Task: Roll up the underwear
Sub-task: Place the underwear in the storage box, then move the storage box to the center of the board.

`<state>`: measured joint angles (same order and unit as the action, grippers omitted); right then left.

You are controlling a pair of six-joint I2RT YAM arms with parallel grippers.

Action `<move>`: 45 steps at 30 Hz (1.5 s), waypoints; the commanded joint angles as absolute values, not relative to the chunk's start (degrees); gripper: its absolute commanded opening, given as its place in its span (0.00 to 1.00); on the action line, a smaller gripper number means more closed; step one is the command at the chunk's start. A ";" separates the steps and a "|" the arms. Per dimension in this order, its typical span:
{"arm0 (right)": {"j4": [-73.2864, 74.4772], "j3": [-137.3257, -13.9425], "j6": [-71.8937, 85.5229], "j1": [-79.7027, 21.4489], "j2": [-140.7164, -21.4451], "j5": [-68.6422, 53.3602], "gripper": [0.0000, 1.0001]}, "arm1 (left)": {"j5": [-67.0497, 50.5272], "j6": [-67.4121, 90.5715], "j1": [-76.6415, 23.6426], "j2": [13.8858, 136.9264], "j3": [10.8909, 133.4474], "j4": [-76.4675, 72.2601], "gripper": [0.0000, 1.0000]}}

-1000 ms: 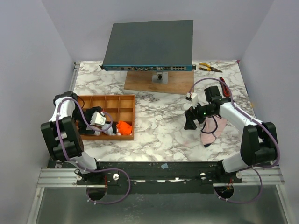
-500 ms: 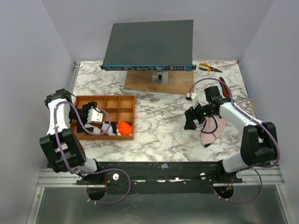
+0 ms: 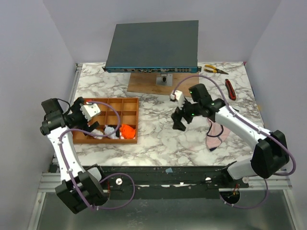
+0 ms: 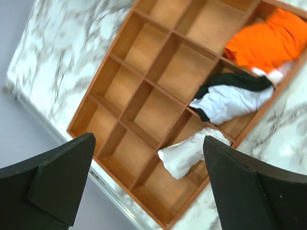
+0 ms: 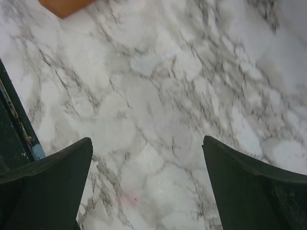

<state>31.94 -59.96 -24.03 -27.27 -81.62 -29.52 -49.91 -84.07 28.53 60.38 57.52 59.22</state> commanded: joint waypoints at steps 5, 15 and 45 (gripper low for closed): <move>25.67 -76.01 -15.98 -43.23 -89.49 -14.77 1.00 | -45.10 -41.85 36.21 53.59 51.38 39.68 0.99; 23.88 -90.98 -10.36 -50.72 -102.63 -12.74 1.00 | -25.89 -23.84 40.87 54.09 49.51 30.70 0.99; 18.23 -107.57 -3.85 -54.31 -120.90 -19.98 0.98 | -17.66 -17.02 32.35 88.98 62.25 27.27 0.60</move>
<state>22.26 -106.72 -5.52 -53.63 -119.72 -17.30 -22.55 -20.01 34.11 85.34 60.64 28.80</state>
